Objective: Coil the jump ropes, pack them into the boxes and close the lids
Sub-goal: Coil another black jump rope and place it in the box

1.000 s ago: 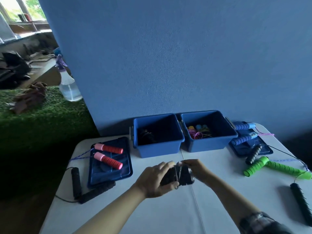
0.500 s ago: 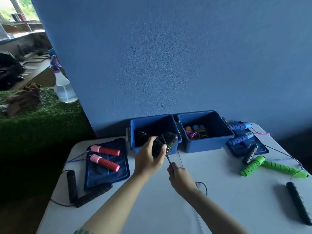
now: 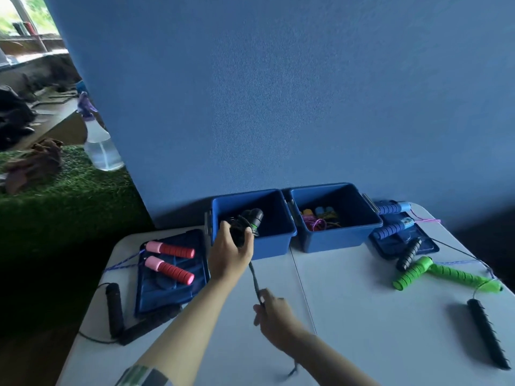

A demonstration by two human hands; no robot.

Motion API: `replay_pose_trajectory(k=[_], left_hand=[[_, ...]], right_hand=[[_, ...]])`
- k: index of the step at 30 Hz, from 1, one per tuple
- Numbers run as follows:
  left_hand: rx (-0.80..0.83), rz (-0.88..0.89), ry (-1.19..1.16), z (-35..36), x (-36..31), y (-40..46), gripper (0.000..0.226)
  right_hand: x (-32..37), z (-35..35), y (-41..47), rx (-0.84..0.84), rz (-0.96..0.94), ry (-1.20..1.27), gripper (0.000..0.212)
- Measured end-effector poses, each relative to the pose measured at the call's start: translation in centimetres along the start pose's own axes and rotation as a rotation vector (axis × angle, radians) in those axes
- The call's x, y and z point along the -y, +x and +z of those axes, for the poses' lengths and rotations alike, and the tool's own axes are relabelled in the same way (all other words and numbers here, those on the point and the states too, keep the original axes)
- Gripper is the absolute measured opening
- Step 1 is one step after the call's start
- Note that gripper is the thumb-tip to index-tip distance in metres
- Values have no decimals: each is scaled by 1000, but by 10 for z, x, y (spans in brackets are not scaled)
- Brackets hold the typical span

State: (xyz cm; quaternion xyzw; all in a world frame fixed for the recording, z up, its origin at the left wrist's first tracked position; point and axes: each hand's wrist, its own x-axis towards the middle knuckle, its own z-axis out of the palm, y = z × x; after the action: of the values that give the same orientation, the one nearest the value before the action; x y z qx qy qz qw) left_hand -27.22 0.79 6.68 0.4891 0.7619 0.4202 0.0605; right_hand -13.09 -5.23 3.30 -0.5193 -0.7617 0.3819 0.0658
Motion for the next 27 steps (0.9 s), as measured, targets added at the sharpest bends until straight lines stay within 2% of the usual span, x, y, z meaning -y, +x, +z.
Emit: replay_pose_trajectory(k=[3,7,10,12,14,16,19,22,24,27], left_hand=[[87,21,168,-5,17,-1,41],[243,291,307,-11,43,-19,44],[348,380,335,-14,48,-33,59],[426,470,342,-13,50,-41,65],[470,557,278,-12,48,-47,54],[501,620,211,-11,45,-52,42],[510,714,134,-15,41,-56,32],[551,781,98,-19,39,-56,41],[574,850,114,-20,38,-56,35],[596,943,160,-23,42,-55,30]], right_hand=[[10,0,-8,0,-65,15,12],[15,-31,-10,-106,-234,-199,20],[9,-55,-2,-162,-405,-380,23],[1,-68,7,-173,-482,-389,20],[-9,-77,17,-199,-539,-412,19],[-19,-85,26,-230,-548,-421,29],[-26,-95,32,-201,-533,-343,37],[-28,-100,34,-149,-591,-322,22],[-33,-99,35,-136,-624,-358,17],[-40,-94,34,11,-532,-304,24]])
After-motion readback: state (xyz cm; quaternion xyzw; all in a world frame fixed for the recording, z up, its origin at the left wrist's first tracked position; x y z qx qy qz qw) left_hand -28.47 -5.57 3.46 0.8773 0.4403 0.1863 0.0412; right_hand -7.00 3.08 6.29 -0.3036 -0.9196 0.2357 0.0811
